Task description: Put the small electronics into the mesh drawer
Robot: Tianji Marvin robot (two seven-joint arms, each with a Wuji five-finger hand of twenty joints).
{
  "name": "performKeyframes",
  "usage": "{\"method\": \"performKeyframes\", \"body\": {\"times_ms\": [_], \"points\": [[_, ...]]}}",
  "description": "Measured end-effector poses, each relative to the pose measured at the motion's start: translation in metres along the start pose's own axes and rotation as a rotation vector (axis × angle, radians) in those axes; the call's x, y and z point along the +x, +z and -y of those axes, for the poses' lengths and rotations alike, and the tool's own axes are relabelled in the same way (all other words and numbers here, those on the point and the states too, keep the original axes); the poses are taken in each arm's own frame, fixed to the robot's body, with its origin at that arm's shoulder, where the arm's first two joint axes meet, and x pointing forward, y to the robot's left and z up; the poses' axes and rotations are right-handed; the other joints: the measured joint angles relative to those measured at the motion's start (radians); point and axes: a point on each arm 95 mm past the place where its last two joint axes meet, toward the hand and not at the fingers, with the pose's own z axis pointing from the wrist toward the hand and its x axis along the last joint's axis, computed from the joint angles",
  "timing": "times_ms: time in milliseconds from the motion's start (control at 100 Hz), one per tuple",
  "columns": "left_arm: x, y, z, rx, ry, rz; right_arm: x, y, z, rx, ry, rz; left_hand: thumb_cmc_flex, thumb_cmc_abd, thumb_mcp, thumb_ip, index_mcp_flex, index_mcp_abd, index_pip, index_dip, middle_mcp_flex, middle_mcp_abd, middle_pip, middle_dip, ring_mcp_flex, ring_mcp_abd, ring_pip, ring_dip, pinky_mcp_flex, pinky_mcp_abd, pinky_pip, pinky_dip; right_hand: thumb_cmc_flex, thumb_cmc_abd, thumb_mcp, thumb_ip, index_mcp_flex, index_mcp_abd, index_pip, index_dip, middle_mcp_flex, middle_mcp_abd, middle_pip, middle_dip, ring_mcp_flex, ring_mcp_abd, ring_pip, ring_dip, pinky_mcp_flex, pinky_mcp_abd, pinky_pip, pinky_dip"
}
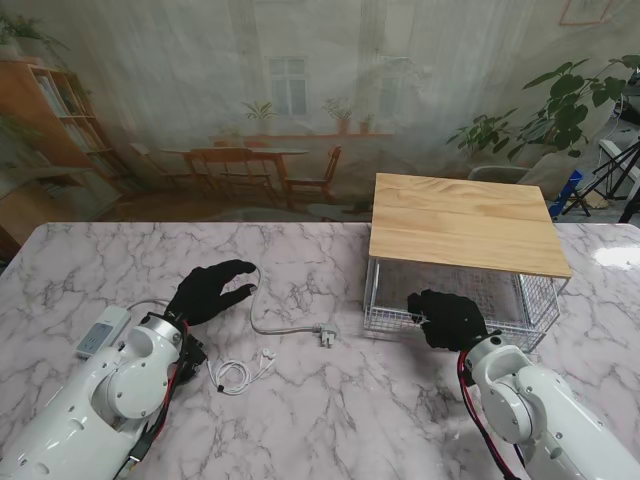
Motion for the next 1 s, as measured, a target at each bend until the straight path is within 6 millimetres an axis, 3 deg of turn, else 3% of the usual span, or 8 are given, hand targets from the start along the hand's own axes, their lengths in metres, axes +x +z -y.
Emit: {"method": "performKeyframes", "body": {"times_ms": [680, 1000], "points": [[0.001, 0.000, -0.002, -0.010, 0.002, 0.004, 0.033, -0.044, 0.009, -0.002, 0.027, -0.070, 0.000, 0.000, 0.000, 0.000, 0.000, 0.000, 0.000, 0.000, 0.000, 0.000, 0.000, 0.000, 0.000, 0.000, 0.000, 0.000, 0.000, 0.000, 0.000, 0.000, 0.009, -0.025, 0.039, -0.008, 0.002, 0.025, -0.025, 0.005, 0.031, -0.005, 0.000, 0.001, 0.041, -0.007, 0.023, -0.001, 0.047, 0.001, 0.057, 0.013], [0.001, 0.001, -0.002, -0.014, 0.005, 0.005, 0.036, -0.059, 0.013, -0.003, 0.010, -0.074, 0.000, 0.000, 0.000, 0.000, 0.000, 0.000, 0.000, 0.000, 0.000, 0.000, 0.000, 0.000, 0.000, 0.000, 0.000, 0.000, 0.000, 0.000, 0.000, 0.000, 0.009, -0.046, 0.045, -0.020, 0.035, 0.024, -0.039, 0.026, 0.041, -0.006, 0.000, 0.004, 0.044, -0.008, 0.046, -0.001, 0.038, -0.001, 0.071, 0.015]]}}
